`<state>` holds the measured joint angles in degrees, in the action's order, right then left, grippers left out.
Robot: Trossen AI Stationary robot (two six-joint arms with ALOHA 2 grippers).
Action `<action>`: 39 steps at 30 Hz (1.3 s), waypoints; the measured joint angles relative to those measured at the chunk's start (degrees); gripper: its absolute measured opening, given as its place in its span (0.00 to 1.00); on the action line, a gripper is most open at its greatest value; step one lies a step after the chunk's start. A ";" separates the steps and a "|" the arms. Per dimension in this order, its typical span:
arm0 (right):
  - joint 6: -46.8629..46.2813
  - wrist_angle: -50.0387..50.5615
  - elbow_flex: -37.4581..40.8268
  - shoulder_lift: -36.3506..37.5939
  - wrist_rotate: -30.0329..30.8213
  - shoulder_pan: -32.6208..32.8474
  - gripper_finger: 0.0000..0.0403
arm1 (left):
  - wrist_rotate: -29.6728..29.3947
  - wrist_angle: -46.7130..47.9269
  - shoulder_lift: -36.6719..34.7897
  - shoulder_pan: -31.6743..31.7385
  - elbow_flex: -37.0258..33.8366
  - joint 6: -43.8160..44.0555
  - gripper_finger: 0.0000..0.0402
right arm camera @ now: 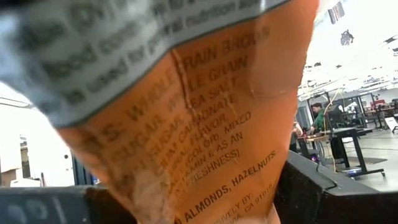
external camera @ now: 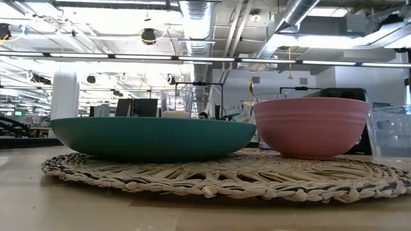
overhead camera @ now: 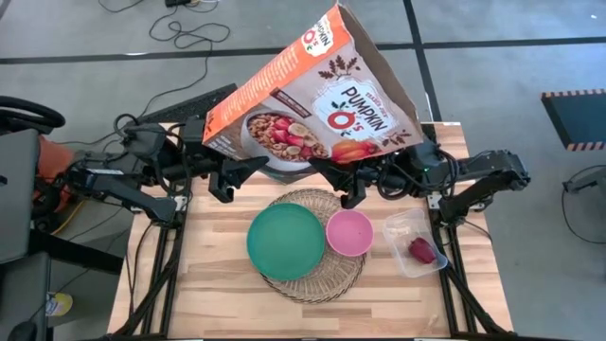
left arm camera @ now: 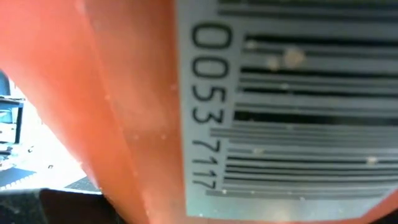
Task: Arrange a breakfast setting
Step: Pour the cereals from the box into the pink bowl
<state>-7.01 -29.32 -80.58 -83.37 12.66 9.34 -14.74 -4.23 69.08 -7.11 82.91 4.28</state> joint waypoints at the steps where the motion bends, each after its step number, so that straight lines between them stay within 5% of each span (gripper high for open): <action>1: 0.00 0.17 0.02 0.17 -0.14 0.00 0.62 | 0.01 0.05 -0.08 0.00 -0.03 -0.13 0.73; 9: -0.27 4.85 0.07 3.16 -0.16 0.04 0.63 | -0.12 0.62 -1.37 0.00 -0.20 -1.71 0.72; 21: 0.00 11.99 0.17 7.35 3.99 0.48 0.80 | -1.56 0.25 -2.35 0.13 -0.20 -2.41 0.71; 39: 0.31 41.18 -0.05 26.50 3.89 9.65 0.81 | -2.71 12.72 -6.88 0.04 -0.04 -0.53 0.71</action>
<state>-6.70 11.86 -80.63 -56.87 16.55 18.99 -17.44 8.49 62.20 -7.07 82.87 3.75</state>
